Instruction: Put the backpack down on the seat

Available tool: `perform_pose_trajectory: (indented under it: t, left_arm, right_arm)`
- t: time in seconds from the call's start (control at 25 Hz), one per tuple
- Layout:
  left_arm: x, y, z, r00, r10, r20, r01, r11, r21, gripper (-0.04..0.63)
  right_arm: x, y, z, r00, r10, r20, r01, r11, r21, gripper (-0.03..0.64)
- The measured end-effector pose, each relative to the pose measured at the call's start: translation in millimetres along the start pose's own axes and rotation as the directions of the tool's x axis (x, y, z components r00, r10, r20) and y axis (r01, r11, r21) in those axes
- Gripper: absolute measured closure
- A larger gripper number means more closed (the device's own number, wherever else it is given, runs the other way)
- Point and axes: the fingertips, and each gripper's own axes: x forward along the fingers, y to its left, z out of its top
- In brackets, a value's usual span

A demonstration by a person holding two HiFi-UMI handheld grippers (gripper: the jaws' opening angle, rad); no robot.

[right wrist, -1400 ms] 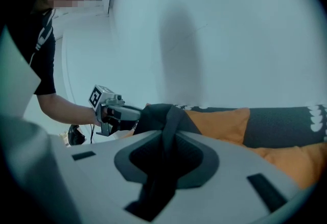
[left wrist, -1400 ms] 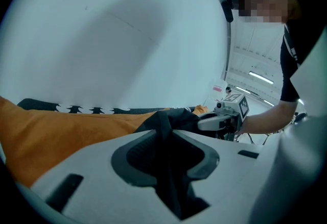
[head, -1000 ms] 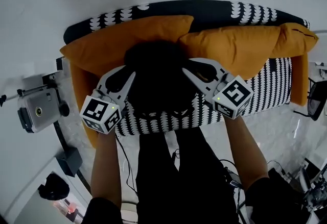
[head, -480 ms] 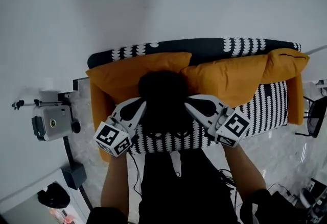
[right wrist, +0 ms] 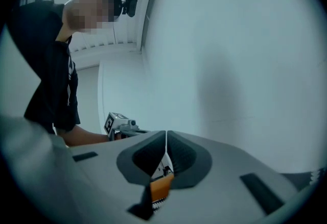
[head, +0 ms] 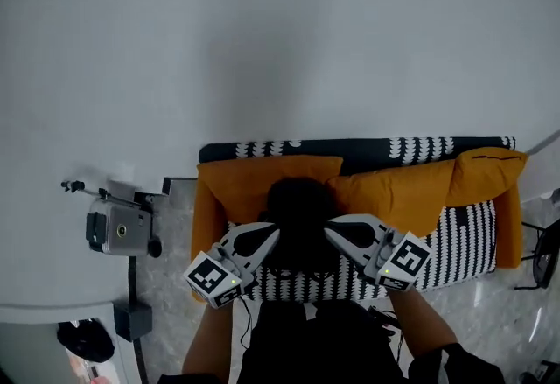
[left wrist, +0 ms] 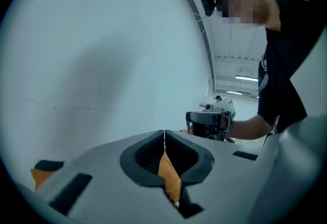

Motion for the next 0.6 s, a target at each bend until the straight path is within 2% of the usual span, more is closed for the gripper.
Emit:
perform_pose_trajectory:
  t: [0.24,0.48,0.6]
  left_arm:
    - [-19.9,-45.5,28.7,1.000,-0.022,0.021,0.021,0.999,0.042,0.571]
    - [-32.9,-89.0,43.8,0.998,-0.058,0.023,0.057,0.997,0.047,0.571]
    - [-40.1,-109.4,35.2,0.994,-0.105,0.007,0.104,0.989,0.103,0.571]
  right_arm:
    - [-1.6,35.2,34.9,0.994,0.103,0.043,-0.102,0.994,-0.031,0.586]
    - [-10.6,62.9,43.3,0.988,0.151,0.037,-0.150,0.988,-0.030,0.586]
    - [-13.7,84.5,42.0,0.986,0.167,0.026,-0.166,0.986,-0.019,0.586]
